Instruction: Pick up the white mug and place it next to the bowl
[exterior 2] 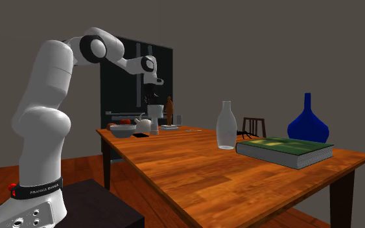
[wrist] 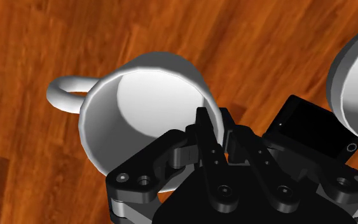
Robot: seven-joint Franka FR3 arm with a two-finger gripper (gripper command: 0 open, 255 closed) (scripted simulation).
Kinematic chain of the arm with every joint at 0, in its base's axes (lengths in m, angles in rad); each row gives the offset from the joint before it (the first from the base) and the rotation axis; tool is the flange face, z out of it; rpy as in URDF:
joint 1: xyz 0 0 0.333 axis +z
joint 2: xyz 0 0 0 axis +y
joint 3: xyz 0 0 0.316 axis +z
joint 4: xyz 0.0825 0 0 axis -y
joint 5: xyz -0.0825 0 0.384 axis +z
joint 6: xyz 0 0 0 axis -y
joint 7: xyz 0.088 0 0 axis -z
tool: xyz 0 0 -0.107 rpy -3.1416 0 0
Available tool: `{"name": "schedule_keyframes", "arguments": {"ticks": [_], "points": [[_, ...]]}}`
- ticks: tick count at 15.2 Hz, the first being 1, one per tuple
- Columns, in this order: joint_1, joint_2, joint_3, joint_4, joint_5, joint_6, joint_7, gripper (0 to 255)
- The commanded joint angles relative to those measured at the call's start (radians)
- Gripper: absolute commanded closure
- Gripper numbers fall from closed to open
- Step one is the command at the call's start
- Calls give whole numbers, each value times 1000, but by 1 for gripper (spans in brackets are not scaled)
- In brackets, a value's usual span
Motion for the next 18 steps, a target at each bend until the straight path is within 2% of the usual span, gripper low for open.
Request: {"name": "schedule_keyframes", "arguments": {"ticks": [1,18], "points": [[17,20,10,18,-3,1,27,255],[13,28,7,-201,-6,227,37,255]]}}
